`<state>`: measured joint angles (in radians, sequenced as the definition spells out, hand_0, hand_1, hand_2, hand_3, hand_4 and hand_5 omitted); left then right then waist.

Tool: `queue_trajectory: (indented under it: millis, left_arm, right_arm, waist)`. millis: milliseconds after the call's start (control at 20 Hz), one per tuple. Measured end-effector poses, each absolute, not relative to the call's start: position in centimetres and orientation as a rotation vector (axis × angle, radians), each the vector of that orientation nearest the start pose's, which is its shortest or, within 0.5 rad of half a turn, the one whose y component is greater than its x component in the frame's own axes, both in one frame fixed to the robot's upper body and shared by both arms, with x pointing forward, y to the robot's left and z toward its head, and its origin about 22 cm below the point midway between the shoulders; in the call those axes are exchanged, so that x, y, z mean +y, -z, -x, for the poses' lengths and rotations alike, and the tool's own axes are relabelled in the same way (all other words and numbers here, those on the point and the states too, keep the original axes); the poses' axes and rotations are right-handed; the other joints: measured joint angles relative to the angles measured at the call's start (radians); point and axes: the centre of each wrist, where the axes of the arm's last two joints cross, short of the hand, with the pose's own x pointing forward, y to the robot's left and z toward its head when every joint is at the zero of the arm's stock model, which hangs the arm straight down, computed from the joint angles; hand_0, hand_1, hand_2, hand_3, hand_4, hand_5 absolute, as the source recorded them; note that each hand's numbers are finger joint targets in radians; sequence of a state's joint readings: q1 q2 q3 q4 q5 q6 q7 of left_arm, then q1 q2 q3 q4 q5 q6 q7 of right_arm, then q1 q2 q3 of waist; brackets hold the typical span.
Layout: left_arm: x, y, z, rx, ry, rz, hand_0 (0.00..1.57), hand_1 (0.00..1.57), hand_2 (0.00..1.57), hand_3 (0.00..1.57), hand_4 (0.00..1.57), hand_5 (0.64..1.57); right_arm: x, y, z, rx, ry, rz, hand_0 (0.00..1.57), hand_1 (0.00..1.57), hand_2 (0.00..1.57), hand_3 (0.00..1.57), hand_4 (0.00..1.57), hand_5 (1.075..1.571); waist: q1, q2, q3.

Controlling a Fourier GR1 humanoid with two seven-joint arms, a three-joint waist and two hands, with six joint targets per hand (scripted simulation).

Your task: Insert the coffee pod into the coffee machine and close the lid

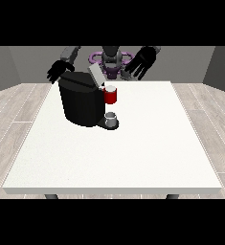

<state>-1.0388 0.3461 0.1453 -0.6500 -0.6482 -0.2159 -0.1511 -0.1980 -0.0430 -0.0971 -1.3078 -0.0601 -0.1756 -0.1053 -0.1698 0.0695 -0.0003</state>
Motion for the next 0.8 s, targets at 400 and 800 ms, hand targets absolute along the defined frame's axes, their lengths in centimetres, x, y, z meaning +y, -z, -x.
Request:
queue_trajectory:
  millis: [400,800]
  left_arm:
    - [24.8,-6.6,-42.7,-1.6,0.557,-0.153,0.0,0.0,0.0,0.0,0.0,1.571]
    - [24.7,0.7,-38.8,-1.495,0.339,0.004,0.0,0.0,0.0,0.0,0.0,1.571]
  right_arm:
    - [-27.0,3.1,-26.2,-1.523,0.17,0.198,0.0,0.0,0.0,0.0,0.37,1.571]
    - [-27.5,0.4,-26.6,-1.536,0.051,0.143,0.0,0.0,0.0,0.0,0.0,1.571]
  waist:
    - [0.096,-0.17,-0.0004]
    - [0.171,-0.303,0.0]
